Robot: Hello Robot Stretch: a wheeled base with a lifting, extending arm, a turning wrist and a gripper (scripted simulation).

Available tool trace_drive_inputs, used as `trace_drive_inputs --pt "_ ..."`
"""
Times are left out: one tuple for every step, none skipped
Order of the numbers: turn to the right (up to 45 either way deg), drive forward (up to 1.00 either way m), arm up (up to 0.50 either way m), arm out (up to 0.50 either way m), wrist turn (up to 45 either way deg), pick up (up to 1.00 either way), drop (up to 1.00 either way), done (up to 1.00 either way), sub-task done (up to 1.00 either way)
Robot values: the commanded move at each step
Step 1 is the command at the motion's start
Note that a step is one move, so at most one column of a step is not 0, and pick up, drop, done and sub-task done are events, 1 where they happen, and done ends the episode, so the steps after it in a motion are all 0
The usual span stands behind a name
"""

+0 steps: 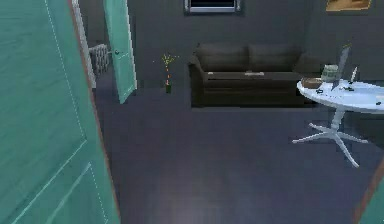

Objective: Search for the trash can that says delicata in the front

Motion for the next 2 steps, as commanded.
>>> trace_drive_inputs --pt "0.0 0.4 0.0 0.0 0.0 0.0 0.0 0.0 0.0" --pt "0.0 1.0 0.0 0.0 0.0 0.0 0.0 0.0 0.0"
